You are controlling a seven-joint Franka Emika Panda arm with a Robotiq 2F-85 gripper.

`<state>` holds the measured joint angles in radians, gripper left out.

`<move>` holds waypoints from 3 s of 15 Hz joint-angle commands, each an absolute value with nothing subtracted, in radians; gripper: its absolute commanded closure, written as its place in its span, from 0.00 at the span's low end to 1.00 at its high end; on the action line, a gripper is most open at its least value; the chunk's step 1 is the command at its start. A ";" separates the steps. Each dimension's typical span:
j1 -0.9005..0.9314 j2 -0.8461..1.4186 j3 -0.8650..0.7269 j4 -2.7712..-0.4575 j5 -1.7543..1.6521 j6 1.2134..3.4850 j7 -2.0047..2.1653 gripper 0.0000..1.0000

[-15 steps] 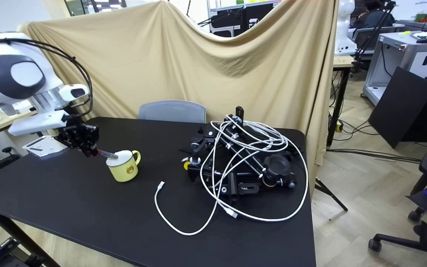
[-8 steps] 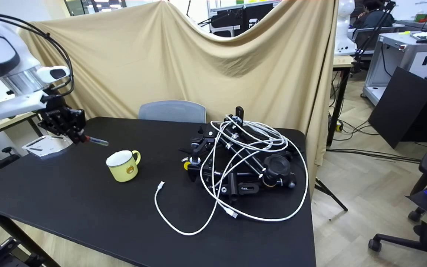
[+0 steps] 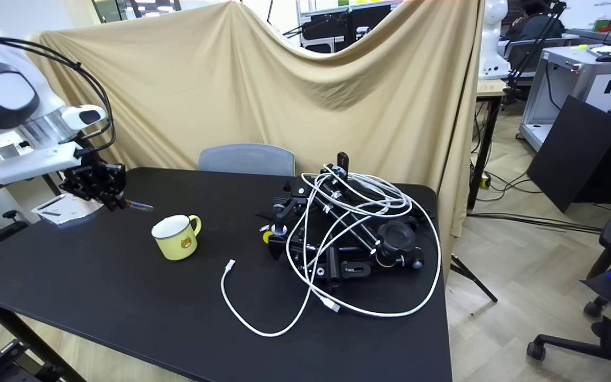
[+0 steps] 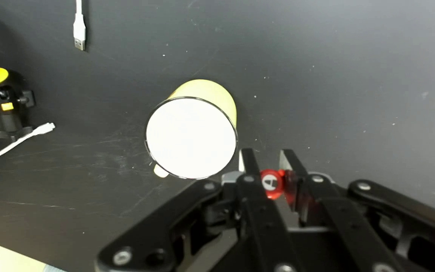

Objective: Remove the marker from the mug cup and place it on the table

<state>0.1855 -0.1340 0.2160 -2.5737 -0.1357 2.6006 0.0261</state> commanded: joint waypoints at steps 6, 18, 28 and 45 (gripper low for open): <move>0.210 0.021 0.227 -2.509 -0.143 2.672 0.006 0.95; 0.305 0.215 0.139 -2.410 -0.547 2.810 0.556 0.95; 0.427 0.365 0.037 -2.308 -0.773 2.847 0.859 0.95; 0.342 0.386 0.194 -2.327 -0.300 2.750 0.506 0.00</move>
